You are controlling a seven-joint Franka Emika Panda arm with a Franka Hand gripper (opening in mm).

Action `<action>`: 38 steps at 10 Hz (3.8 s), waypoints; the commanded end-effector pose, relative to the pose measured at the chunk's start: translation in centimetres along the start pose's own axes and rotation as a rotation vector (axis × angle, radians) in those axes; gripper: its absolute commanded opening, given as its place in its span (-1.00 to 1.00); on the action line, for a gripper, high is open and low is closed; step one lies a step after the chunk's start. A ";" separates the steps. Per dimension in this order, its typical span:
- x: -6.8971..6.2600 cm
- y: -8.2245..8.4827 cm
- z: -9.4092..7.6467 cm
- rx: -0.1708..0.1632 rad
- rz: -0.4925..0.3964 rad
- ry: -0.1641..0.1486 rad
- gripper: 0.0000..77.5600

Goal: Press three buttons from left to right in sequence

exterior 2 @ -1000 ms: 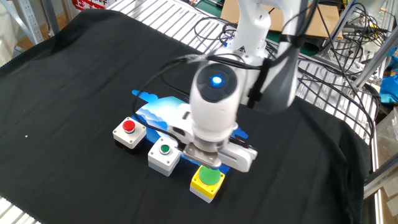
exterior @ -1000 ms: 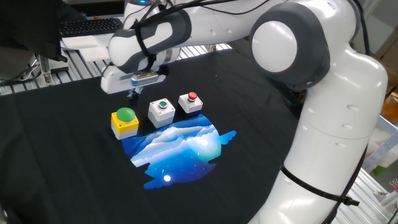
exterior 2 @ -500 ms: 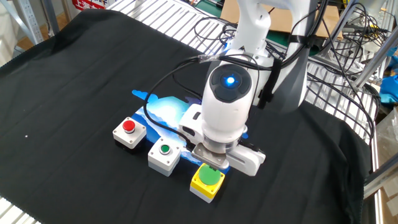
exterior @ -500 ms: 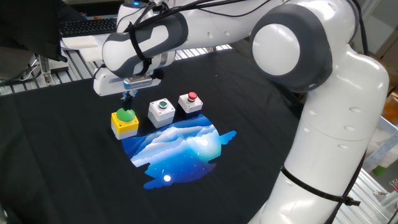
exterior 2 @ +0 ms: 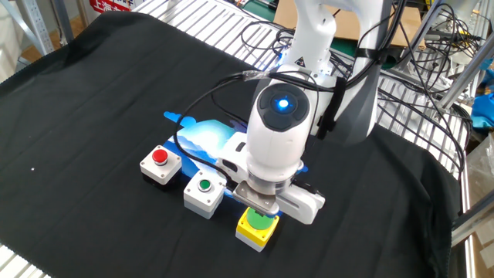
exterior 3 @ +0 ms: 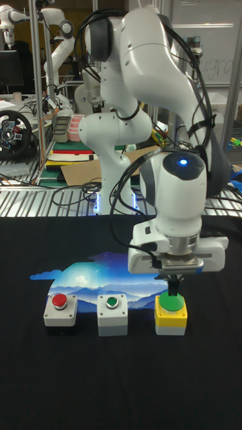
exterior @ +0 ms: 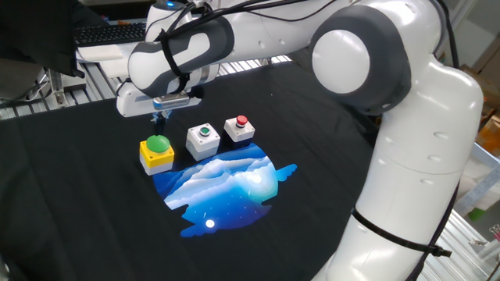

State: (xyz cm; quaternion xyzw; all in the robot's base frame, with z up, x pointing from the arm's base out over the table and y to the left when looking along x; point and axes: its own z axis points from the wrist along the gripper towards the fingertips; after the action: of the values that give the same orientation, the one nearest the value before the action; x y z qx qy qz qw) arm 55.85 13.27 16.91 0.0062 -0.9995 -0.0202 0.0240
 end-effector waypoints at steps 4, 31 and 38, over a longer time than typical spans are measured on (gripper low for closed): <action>-0.4 0.3 1.0 0.011 0.020 0.034 -0.97; -0.7 0.3 2.1 0.032 0.019 0.080 -0.97; -0.7 0.4 2.4 0.040 0.018 0.090 -0.97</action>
State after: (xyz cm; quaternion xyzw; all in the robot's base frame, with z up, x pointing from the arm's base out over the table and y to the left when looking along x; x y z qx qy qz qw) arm 56.20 13.64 14.50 -0.0021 -0.9977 -0.0032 0.0669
